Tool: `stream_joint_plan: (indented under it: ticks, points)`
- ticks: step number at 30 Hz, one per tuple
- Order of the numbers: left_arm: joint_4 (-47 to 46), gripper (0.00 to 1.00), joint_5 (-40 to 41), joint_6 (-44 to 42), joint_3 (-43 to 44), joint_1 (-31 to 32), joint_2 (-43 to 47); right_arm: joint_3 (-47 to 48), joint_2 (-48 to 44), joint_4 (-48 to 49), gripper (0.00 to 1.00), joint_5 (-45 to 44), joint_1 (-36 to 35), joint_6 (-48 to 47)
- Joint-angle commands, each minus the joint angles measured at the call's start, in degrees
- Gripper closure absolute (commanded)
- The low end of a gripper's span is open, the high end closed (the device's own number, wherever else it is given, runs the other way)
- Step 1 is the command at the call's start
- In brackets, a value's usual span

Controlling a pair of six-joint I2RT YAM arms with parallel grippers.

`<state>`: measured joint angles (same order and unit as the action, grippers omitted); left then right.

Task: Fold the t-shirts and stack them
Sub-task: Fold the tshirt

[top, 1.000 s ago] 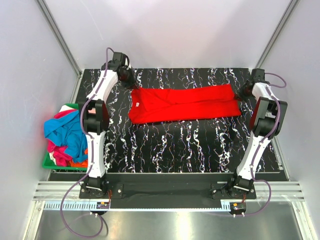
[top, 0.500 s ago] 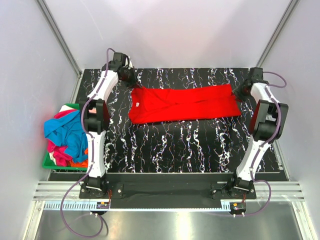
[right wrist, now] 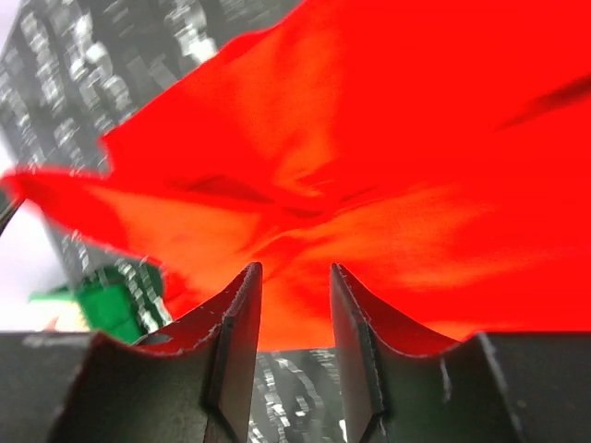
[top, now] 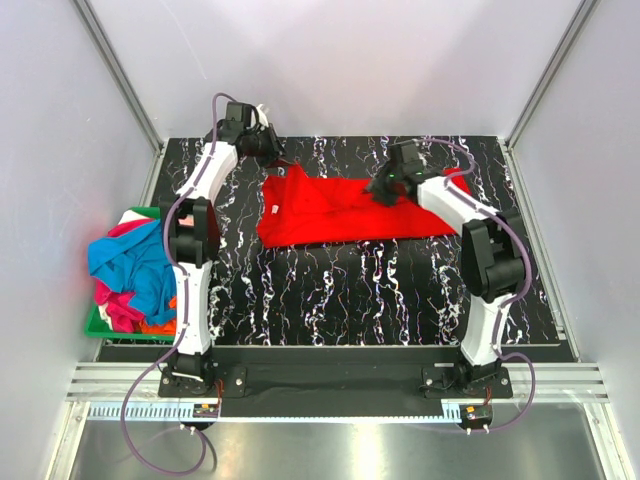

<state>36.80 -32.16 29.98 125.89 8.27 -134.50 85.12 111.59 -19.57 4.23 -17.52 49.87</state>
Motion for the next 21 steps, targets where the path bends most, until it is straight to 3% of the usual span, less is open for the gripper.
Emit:
stream_joint_plan:
  ticks: [1,6,21]
  points:
    - [-7.3,1.00,-6.3,1.1,1.7,-0.2,-0.9,3.0,1.8,7.3,0.57,-0.2,-2.3,1.6]
    - [-13.6,1.00,-8.5,2.5,-0.4,-0.1,-1.8,5.0,4.2,8.8,0.57,-0.1,-4.5,0.3]
    - [-18.0,1.00,-9.6,6.8,-1.5,-0.3,-5.9,18.2,15.0,10.4,0.56,5.1,-13.1,-30.7]
